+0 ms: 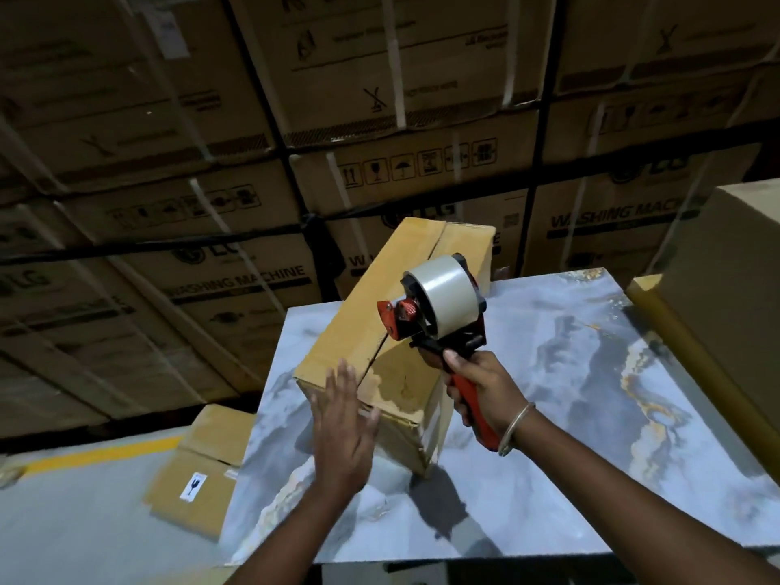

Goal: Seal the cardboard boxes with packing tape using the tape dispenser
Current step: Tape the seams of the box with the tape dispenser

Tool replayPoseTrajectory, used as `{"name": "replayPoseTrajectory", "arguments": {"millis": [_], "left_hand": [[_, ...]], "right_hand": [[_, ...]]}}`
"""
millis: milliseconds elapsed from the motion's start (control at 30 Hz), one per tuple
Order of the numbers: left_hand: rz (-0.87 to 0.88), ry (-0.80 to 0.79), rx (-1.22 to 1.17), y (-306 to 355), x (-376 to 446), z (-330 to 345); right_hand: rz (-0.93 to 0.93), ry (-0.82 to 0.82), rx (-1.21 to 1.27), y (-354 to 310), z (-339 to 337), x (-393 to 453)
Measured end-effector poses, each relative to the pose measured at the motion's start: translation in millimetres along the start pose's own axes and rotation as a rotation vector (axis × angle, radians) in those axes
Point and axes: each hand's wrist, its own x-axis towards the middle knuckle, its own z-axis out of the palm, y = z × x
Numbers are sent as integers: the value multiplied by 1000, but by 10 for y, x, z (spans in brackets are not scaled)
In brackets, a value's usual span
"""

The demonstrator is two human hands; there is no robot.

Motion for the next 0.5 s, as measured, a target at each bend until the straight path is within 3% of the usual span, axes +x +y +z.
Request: {"name": "replayPoseTrajectory", "arguments": {"millis": [100, 233, 333, 500], "left_hand": [[-481, 176, -415, 423, -7, 134], [-873, 233, -697, 794, 178, 249], [-960, 235, -743, 836, 261, 344], [-892, 230, -686, 748, 222, 367]], "right_hand": [[34, -12, -21, 16, 93, 70], [69, -17, -63, 25, 170, 143], [82, -22, -72, 26, 211, 175], [85, -38, -96, 26, 229, 210]]}}
